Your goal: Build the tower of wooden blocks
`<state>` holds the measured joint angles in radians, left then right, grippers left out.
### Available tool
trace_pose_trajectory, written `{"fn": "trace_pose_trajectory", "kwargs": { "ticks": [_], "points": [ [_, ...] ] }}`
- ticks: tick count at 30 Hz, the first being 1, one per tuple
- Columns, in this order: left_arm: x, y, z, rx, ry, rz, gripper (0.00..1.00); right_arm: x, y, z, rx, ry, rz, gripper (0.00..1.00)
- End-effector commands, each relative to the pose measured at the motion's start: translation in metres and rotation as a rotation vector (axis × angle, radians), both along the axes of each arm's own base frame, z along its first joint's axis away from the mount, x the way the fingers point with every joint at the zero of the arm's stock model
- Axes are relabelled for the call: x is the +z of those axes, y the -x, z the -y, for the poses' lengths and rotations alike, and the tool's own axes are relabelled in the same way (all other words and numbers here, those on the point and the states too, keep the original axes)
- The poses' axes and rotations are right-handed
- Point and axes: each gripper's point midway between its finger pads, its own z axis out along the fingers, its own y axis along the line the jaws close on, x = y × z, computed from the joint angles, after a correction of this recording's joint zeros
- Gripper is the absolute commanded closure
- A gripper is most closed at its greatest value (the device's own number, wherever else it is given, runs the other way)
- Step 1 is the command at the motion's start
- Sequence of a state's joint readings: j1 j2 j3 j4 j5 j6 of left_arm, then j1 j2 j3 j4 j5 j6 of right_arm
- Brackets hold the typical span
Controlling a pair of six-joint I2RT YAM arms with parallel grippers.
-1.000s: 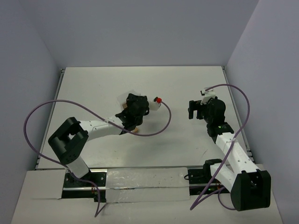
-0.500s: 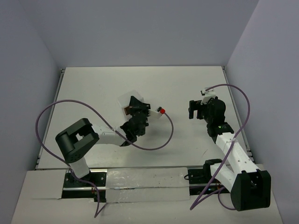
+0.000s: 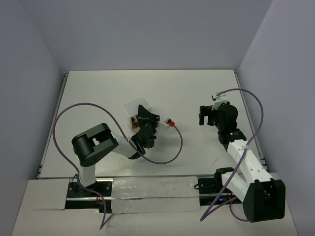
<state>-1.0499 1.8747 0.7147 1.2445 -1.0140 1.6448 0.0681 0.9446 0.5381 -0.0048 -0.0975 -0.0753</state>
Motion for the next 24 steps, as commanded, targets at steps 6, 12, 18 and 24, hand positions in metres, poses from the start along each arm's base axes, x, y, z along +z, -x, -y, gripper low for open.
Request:
{"fn": "trace_pose_trajectory", "kwargs": {
  "ticks": [6, 12, 18, 24],
  "points": [
    [0.026, 0.003, -0.004, 0.011, 0.167, 0.124, 1.0, 0.023, -0.008, 0.004, -0.016, 0.003, 0.06, 0.0],
    [0.037, -0.008, -0.008, 0.034, 0.213, 0.103, 1.0, 0.023, -0.008, 0.004, -0.016, 0.003, 0.059, 0.0],
    [0.068, -0.039, -0.021, 0.098, 0.326, 0.057, 1.0, 0.023, -0.008, 0.003, -0.012, 0.001, 0.061, 0.0],
    [0.094, -0.072, -0.046, 0.16, 0.485, -0.073, 1.0, 0.024, -0.008, 0.002, -0.01, -0.001, 0.063, 0.0]
  ]
}}
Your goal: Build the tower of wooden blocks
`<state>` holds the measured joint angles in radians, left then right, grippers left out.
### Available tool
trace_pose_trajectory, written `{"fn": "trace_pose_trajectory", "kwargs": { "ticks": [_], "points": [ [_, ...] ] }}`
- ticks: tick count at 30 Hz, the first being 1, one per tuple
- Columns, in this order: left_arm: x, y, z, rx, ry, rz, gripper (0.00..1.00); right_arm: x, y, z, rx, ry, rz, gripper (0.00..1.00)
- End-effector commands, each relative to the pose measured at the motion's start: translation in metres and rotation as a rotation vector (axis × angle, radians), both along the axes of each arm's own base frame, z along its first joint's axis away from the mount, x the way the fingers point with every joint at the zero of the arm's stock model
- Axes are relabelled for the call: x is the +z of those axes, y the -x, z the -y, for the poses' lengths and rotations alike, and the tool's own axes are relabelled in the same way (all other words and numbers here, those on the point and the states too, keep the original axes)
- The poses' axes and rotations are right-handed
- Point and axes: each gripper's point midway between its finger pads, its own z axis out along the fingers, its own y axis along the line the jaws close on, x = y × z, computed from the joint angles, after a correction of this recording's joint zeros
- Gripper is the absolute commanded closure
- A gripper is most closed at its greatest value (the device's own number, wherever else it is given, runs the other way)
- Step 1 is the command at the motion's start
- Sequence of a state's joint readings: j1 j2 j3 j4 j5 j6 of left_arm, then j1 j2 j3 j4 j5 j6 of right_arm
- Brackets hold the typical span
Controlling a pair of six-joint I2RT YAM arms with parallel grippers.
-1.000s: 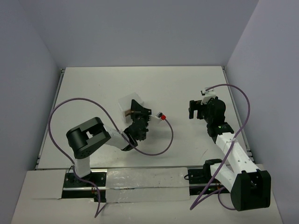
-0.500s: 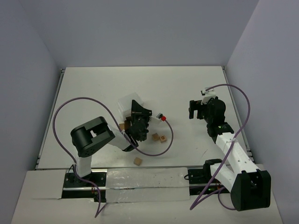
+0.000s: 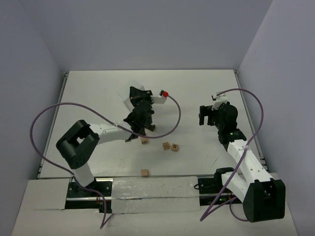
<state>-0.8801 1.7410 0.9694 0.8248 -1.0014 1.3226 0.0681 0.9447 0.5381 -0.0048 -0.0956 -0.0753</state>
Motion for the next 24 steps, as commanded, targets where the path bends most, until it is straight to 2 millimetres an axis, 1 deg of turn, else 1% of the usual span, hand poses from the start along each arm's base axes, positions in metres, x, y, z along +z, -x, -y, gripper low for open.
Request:
{"fn": "trace_pose_trajectory", "kwargs": {
  "ticks": [1, 2, 3, 5, 7, 8, 9, 10, 11, 12, 13, 15, 16, 17, 18, 19, 20, 22, 24],
  "points": [
    [0.033, -0.017, -0.017, 0.013, 0.22, -0.077, 1.0, 0.024, -0.008, 0.002, -0.007, -0.001, 0.062, 0.0],
    [0.036, -0.021, -0.026, 0.03, 0.268, -0.084, 1.0, 0.024, -0.009, 0.002, -0.005, -0.002, 0.062, 0.0],
    [0.037, -0.023, -0.028, 0.029, 0.272, -0.101, 1.0, 0.024, -0.009, 0.002, -0.005, -0.002, 0.062, 0.0],
    [0.04, -0.032, -0.048, 0.06, 0.35, -0.141, 1.0, 0.024, -0.009, 0.001, -0.002, -0.005, 0.06, 0.0],
    [0.049, -0.04, -0.062, 0.079, 0.436, -0.188, 1.0, 0.024, -0.009, 0.0, 0.004, -0.005, 0.06, 0.0],
    [0.034, -0.043, -0.074, 0.098, 0.474, -0.265, 1.0, 0.025, -0.009, -0.001, 0.006, -0.006, 0.063, 0.0],
    [0.029, -0.044, -0.082, 0.106, 0.506, -0.312, 1.0, 0.024, -0.009, -0.001, 0.009, -0.006, 0.06, 0.0],
    [0.03, -0.048, -0.091, 0.107, 0.554, -0.343, 1.0, 0.024, -0.009, -0.002, 0.013, -0.007, 0.058, 0.0],
    [0.031, -0.052, -0.104, 0.12, 0.605, -0.365, 1.0, 0.022, -0.009, -0.002, 0.017, -0.008, 0.051, 0.0],
    [0.027, -0.055, -0.118, 0.142, 0.639, -0.383, 1.0, 0.019, -0.007, -0.003, 0.018, -0.009, 0.037, 0.0],
    [0.022, -0.054, -0.12, 0.131, 0.655, -0.418, 1.0, 0.019, -0.007, -0.003, 0.018, -0.009, 0.035, 0.0],
    [0.016, -0.06, -0.153, 0.196, 0.75, -0.438, 1.0, 0.017, -0.007, -0.002, 0.016, -0.009, 0.03, 0.0],
    [0.007, -0.06, -0.163, 0.207, 0.806, -0.485, 1.0, 0.017, -0.007, -0.002, 0.017, -0.008, 0.026, 0.0],
    [0.005, -0.061, -0.169, 0.217, 0.826, -0.489, 1.0, 0.016, -0.008, -0.002, 0.017, -0.008, 0.025, 0.0],
    [-0.004, -0.061, -0.192, 0.263, 0.904, -0.511, 1.0, 0.016, -0.008, -0.002, 0.017, -0.007, 0.024, 0.0],
    [-0.01, -0.059, -0.203, 0.28, 0.955, -0.536, 1.0, 0.016, -0.008, -0.002, 0.018, -0.007, 0.023, 0.0],
    [-0.015, -0.058, -0.207, 0.276, 0.99, -0.563, 1.0, 0.015, -0.008, -0.003, 0.02, -0.007, 0.023, 0.0],
    [-0.028, -0.056, -0.24, 0.318, 1.081, -0.589, 1.0, 0.014, -0.008, -0.003, 0.027, -0.006, 0.019, 0.0],
    [-0.038, -0.052, -0.268, 0.347, 1.154, -0.62, 1.0, 0.013, -0.008, -0.004, 0.032, -0.006, 0.016, 0.0]
  ]
}}
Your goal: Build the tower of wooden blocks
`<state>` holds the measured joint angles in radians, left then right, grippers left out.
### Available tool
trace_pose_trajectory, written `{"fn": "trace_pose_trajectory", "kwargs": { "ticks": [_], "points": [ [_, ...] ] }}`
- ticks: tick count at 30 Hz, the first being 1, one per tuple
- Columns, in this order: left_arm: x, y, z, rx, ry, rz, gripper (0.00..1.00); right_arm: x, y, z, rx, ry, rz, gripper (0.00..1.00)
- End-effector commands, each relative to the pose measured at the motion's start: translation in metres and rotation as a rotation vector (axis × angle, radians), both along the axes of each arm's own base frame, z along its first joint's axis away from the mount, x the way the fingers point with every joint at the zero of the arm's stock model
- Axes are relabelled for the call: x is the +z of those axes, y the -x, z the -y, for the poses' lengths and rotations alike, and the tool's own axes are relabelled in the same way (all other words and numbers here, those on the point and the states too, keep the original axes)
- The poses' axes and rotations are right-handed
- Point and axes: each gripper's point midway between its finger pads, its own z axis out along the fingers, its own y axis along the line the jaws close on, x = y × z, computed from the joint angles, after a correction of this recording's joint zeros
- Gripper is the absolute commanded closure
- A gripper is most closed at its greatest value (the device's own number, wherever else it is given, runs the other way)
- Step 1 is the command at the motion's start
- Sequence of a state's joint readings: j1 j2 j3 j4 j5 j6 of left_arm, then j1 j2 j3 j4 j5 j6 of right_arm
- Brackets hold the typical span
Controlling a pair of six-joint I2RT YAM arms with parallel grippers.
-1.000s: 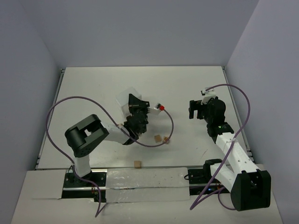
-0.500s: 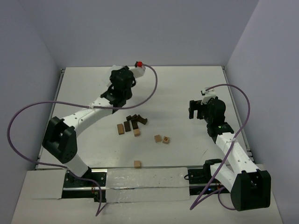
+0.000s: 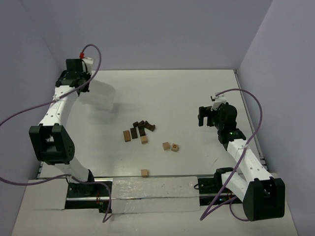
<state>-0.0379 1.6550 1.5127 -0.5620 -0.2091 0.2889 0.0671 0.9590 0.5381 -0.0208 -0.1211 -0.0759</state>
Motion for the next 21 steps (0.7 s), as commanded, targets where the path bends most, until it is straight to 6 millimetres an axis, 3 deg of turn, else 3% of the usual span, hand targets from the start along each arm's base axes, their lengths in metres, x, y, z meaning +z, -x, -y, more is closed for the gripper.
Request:
{"fn": "trace_pose_trajectory", "kwargs": {
  "ticks": [1, 4, 10, 11, 17, 21],
  "points": [
    [-0.013, 0.009, -0.035, 0.035, 0.306, -0.066, 1.0, 0.02, -0.011, 0.0, 0.012, 0.002, 0.045, 0.0],
    [-0.028, 0.026, -0.078, 0.115, 0.359, -0.098, 1.0, 0.019, -0.01, 0.001, 0.008, 0.005, 0.039, 0.0],
    [-0.05, 0.066, -0.127, 0.17, 0.347, -0.143, 1.0, 0.017, -0.011, 0.0, 0.012, 0.0, 0.034, 0.0],
    [-0.055, 0.075, -0.144, 0.186, 0.344, -0.154, 1.0, 0.016, -0.011, -0.001, 0.014, -0.002, 0.029, 0.0],
    [-0.082, 0.101, -0.178, 0.199, 0.358, -0.212, 0.97, 0.016, -0.012, -0.002, 0.014, -0.007, 0.023, 0.0],
    [-0.106, 0.113, -0.19, 0.204, 0.325, -0.248, 0.95, 0.016, -0.011, -0.002, 0.012, -0.01, 0.023, 0.0]
  ]
}}
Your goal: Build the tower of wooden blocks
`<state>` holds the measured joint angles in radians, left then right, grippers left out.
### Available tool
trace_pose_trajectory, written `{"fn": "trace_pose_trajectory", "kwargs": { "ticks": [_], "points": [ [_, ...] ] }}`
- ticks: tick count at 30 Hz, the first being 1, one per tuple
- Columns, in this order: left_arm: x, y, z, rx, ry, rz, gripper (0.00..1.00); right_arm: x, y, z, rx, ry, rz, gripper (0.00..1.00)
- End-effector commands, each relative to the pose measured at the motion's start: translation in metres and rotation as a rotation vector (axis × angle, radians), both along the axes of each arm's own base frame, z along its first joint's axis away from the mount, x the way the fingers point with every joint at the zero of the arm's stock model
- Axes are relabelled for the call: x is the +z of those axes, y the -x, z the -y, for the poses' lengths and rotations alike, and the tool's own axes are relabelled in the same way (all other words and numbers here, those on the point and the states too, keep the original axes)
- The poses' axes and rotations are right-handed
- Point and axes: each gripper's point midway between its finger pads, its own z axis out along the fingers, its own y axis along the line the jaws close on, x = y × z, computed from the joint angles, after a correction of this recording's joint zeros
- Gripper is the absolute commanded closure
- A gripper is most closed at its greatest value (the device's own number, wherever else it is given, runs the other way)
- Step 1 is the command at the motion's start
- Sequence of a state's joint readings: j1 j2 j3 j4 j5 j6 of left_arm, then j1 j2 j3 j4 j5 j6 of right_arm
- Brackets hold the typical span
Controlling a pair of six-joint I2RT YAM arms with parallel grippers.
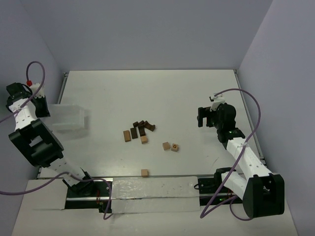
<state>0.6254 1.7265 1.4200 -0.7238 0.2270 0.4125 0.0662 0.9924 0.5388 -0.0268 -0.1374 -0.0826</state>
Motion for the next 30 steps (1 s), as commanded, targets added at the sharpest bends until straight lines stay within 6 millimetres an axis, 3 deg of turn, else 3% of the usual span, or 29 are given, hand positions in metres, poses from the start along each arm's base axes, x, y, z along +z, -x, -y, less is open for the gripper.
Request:
{"fn": "trace_pose_trajectory", "kwargs": {
  "ticks": [1, 10, 19, 26, 30],
  "points": [
    [-0.022, 0.005, -0.003, -0.074, -0.006, -0.012, 0.94, 0.026, -0.011, 0.001, -0.005, -0.011, 0.06, 0.0],
    [-0.056, 0.015, -0.007, -0.091, -0.026, -0.056, 0.85, 0.025, -0.011, 0.0, -0.006, -0.012, 0.052, 0.0],
    [-0.072, 0.014, -0.012, -0.085, -0.029, -0.077, 0.73, 0.023, -0.011, 0.001, -0.007, -0.01, 0.047, 0.0],
    [-0.065, 0.012, -0.017, -0.077, -0.052, -0.07, 0.5, 0.024, -0.011, 0.0, -0.006, -0.015, 0.047, 0.0],
    [-0.047, 0.008, -0.015, -0.081, -0.05, -0.042, 0.41, 0.026, -0.01, -0.001, -0.001, -0.021, 0.051, 0.0]
  ]
}}
